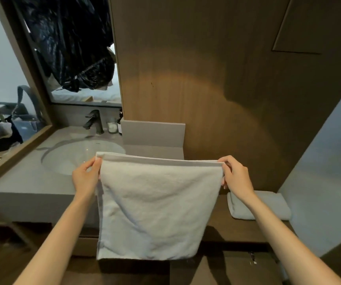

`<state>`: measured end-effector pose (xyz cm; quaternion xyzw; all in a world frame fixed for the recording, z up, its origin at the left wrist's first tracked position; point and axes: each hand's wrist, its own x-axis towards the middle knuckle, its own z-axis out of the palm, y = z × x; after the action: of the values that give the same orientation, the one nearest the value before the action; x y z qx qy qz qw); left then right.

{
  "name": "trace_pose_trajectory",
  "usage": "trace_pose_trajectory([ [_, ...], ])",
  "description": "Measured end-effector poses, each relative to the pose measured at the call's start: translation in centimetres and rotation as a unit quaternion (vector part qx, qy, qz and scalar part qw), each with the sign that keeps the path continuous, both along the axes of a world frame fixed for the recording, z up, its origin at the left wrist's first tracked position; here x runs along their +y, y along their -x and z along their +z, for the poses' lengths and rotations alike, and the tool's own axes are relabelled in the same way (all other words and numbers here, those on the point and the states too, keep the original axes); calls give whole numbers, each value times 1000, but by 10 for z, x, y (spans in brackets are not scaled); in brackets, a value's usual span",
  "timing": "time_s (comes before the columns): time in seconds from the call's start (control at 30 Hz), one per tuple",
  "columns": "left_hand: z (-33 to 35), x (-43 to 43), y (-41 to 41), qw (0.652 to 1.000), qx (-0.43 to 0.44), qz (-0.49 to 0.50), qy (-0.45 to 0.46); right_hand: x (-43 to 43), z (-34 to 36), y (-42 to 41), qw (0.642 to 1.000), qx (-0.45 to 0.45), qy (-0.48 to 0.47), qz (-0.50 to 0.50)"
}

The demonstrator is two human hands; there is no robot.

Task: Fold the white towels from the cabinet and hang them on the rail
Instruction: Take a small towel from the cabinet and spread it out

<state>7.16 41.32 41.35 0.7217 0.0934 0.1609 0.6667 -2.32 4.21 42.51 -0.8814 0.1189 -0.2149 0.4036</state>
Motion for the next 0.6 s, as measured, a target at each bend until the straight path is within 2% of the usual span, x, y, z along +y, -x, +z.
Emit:
trace_pose_trajectory([
  [0.23, -29, 22, -48, 990, 77, -69, 96, 26, -21, -56, 988, 22, -154, -22],
  [0.4, -33, 25, -110, 983, 102, -71, 136, 42, -23, -116, 986, 1, -154, -69],
  [0.6, -37, 25, -185, 974, 142, -107, 139, 50, -23, -179, 969, -13, -210, -131],
])
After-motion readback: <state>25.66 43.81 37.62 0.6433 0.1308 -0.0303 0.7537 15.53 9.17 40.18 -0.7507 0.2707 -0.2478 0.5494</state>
